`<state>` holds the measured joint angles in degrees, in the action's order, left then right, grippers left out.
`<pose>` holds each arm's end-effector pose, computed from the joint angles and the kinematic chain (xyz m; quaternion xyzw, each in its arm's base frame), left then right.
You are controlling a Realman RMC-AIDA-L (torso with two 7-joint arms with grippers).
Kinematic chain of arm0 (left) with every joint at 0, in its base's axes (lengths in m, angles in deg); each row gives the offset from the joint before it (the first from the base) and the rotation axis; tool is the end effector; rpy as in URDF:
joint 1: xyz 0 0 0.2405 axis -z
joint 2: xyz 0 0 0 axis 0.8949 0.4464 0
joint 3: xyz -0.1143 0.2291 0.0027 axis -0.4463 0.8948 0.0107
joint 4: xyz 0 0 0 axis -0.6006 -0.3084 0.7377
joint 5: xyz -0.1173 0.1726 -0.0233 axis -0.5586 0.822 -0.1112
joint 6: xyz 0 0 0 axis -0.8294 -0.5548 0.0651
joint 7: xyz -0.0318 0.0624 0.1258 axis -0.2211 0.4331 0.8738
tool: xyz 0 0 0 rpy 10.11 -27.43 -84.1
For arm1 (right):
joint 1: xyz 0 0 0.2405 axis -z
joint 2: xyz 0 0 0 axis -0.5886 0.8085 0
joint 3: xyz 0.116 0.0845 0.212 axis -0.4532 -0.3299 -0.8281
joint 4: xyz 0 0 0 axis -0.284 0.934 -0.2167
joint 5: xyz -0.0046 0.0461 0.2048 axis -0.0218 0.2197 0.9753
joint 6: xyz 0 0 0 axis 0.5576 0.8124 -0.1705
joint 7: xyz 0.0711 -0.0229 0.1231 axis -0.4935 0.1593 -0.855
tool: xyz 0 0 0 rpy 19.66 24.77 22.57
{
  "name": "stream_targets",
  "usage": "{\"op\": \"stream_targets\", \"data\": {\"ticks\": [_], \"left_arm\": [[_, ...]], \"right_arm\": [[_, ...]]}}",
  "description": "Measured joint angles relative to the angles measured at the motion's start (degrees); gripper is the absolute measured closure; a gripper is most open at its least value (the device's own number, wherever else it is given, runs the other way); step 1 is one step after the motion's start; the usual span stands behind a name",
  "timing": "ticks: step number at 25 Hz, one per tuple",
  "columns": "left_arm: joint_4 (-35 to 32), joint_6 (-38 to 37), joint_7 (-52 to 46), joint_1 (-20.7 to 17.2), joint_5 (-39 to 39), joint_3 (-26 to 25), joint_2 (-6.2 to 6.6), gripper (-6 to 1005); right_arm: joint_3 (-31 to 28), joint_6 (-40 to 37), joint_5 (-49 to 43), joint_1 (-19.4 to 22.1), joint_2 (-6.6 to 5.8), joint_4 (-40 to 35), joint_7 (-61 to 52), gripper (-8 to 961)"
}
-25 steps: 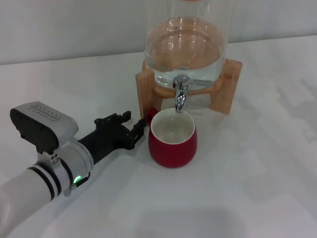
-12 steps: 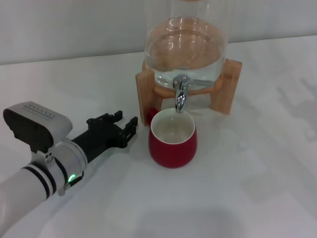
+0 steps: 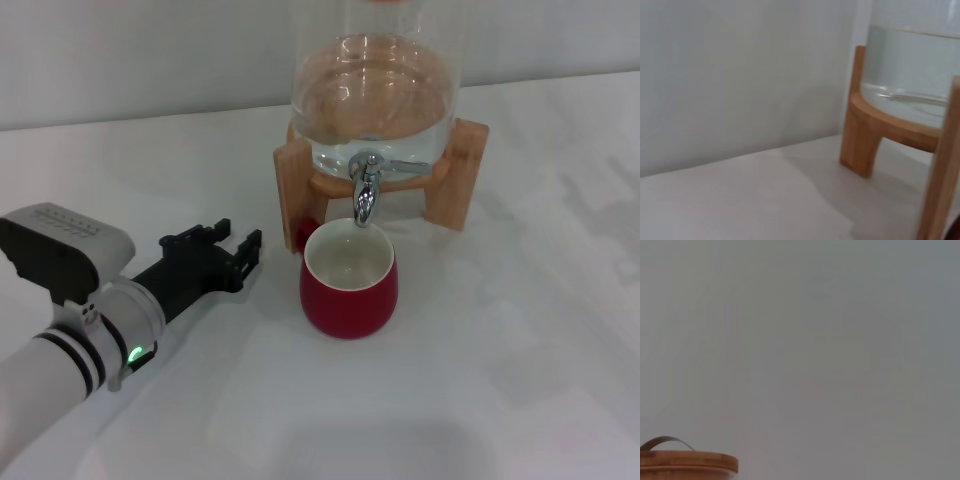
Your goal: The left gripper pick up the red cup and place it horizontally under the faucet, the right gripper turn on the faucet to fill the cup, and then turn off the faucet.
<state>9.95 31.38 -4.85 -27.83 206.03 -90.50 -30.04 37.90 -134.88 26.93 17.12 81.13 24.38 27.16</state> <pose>-0.2434 0.3569 -0.1267 -0.8760 -0.2704 -0.2109 0.3391 0.3316 0.2795 0.0752 -0.6310 0.1273 0.4774 0.5981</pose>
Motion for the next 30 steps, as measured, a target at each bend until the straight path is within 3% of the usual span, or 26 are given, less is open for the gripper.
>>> {"op": "stream_targets", "data": {"ticks": [11,14,21,25,30], "left_arm": [[0.5,-1.1,4.9,-3.2,0.0,-5.9,0.04,550],[0.7,-4.2,7.3,-5.3,0.0,-9.1,0.05,550],[0.8,-19.7,12.2,-12.6,0.0,-16.8,-0.03,548],[0.7,-21.9,13.2,-14.7,-0.1,-20.8,-0.13,547],[0.8,-23.2,13.4,-15.8,-0.1,-22.0,-0.19,400]], "right_arm": [[-0.3,0.3,0.2,-0.1,-0.13,-0.1,0.0,186],[-0.3,0.8,0.2,-0.2,-0.18,-0.1,0.1,186],[-0.1,3.3,0.0,-0.4,-0.18,-0.1,0.0,187],[0.1,4.9,-0.2,-0.6,-0.18,-0.1,0.0,187],[1.0,5.3,-0.3,-0.7,-0.24,-0.1,0.0,187]]}}
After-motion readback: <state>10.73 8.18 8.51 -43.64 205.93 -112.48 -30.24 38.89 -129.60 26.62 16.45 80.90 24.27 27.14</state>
